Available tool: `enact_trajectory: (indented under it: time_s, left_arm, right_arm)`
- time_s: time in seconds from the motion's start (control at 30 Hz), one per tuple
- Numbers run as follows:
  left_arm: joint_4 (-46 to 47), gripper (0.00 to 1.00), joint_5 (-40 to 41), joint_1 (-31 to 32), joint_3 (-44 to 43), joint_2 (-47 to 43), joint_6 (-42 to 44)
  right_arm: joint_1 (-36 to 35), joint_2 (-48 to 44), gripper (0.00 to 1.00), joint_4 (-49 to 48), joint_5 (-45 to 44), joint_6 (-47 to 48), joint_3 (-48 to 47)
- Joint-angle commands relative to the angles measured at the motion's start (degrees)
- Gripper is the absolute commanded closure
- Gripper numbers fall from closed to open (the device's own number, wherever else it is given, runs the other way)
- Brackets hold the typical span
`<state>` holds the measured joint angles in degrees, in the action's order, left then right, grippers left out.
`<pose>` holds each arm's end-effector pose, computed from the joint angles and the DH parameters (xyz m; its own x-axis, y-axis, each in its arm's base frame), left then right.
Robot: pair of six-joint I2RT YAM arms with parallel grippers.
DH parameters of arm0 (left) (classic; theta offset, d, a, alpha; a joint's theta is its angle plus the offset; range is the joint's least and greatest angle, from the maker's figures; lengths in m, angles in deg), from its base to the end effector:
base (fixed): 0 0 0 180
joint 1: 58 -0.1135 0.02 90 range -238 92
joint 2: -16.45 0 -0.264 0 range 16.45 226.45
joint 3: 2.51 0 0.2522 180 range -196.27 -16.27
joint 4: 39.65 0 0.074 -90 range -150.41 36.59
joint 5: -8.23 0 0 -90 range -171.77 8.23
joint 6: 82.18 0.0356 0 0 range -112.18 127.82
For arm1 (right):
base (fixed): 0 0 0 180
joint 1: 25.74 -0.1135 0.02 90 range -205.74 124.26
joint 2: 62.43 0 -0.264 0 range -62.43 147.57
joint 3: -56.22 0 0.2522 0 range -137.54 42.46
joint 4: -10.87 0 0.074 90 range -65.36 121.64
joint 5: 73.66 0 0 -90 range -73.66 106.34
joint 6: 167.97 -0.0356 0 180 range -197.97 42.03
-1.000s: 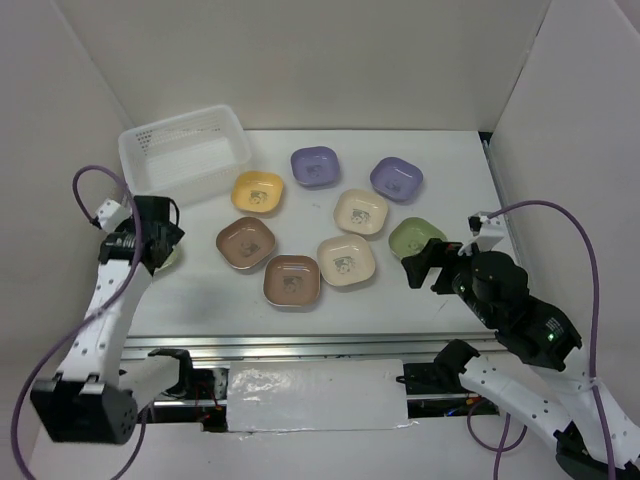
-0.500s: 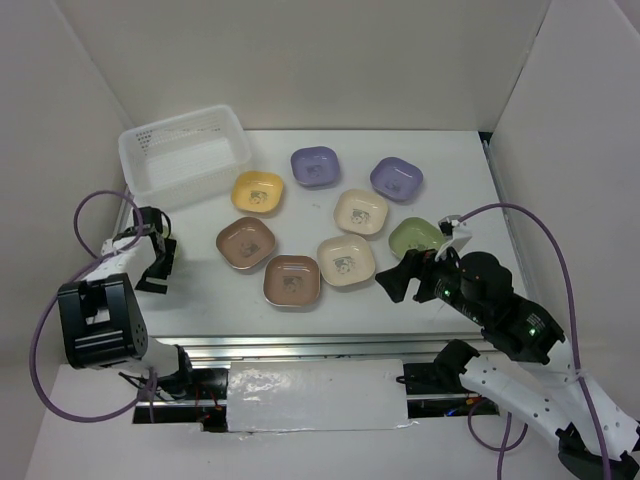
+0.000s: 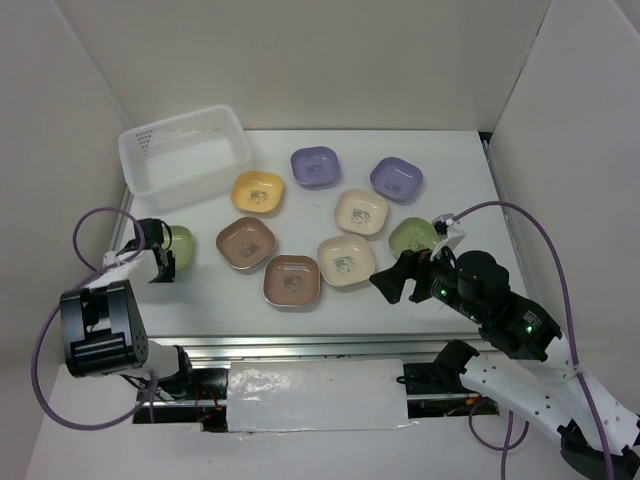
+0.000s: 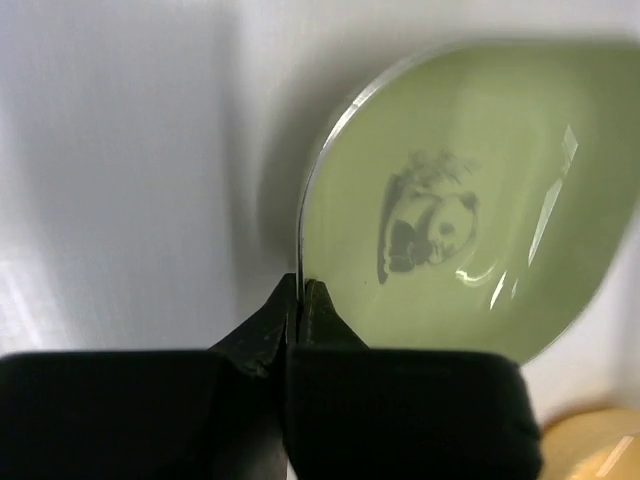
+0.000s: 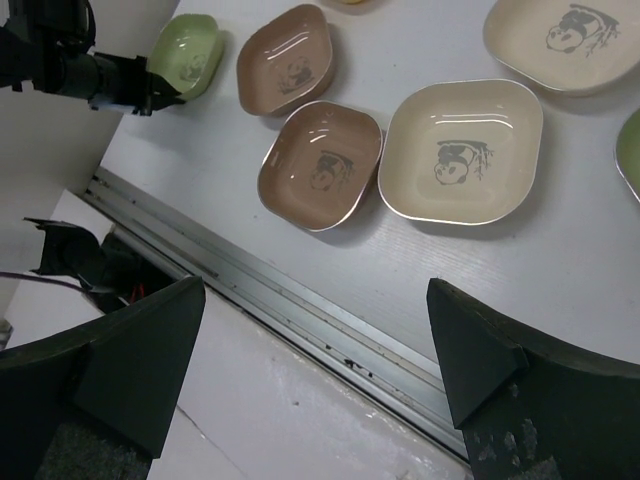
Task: Place the plates into the plastic bin on the countertop
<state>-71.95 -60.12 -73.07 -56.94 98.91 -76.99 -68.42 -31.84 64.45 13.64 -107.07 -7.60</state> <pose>0.2486 0.0805 0.1637 0.3404 -0.8670 -0.3640 -0.8734 -0.1481 -0.4640 0.0794 0.0709 0.3480 -0.5369 0.1657 -0.8272 -0.4390 0.7825 0.4417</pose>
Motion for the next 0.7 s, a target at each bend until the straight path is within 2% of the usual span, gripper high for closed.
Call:
enact_trajectory:
  time_s: [0.0, 0.07, 0.2, 0.27, 0.37, 0.43, 0.47, 0.53, 0.57, 0.6, 0.63, 0.67]
  left_arm:
    - [-6.93, 1.0, -0.73, -0.92, 5.32, -5.79, -1.84]
    - [-9.83, 1.0, -0.73, -1.98, 7.17, -10.01, -0.97]
    - [-16.16, 1.0, -0.03, -1.8, 6.13, -23.9, 3.84]
    - [-13.56, 1.0, -1.52, -0.67, 3.76, -30.38, 9.03]
    - [-7.57, 1.0, -7.47, 1.27, -2.73, -30.7, 22.55]
    - [-5.81, 1.0, -9.07, 3.11, -11.92, -26.58, 28.18]
    - [-5.37, 1.0, -11.34, 3.38, -15.64, -19.25, 31.0]
    - [-6.32, 1.0, -16.69, 2.6, -30.46, -8.94, 38.64]
    - [-8.42, 1.0, -22.82, 2.42, -36.79, 3.38, 41.54]
    - [-14.53, 1.0, -25.4, 2.5, -51.99, 9.94, 46.53]
    - [-17.81, 1.0, -26.82, 3.29, -60.33, 15.83, 48.32]
    - [-20.63, 1.0, -27.44, 3.64, -67.54, 27.12, 49.91]
  right_arm:
    - [-0.83, -0.09, 0.0, -2.46, -0.29, 0.01, -0.74]
    - [-1.27, 0.0, 0.0, -2.46, -0.11, -0.25, -0.91]
    - [-1.88, -0.7, 0.0, -2.46, -1.07, -0.6, -0.91]
    - [-1.97, -0.71, 0.0, -2.28, -1.52, -0.43, -1.26]
    - [-1.97, -0.79, 0.0, -2.72, -3.71, 0.01, -1.53]
    - [-1.88, -0.1, 0.0, -3.68, -4.59, 0.62, -1.27]
    - [-1.88, 0.26, 0.0, -4.04, -4.77, 0.8, -1.18]
    - [-1.62, 2.1, 0.0, -4.91, -5.04, 1.24, -1.0]
    - [-1.45, 2.72, 0.0, -5.09, -4.77, 1.5, -1.26]
    - [-1.01, 4.29, 0.0, -5.27, -4.6, 1.77, -1.35]
    - [-0.83, 5.0, 0.0, -5.36, -4.51, 1.94, -1.44]
    - [-0.66, 5.62, 0.0, -5.62, -4.07, 2.12, -1.44]
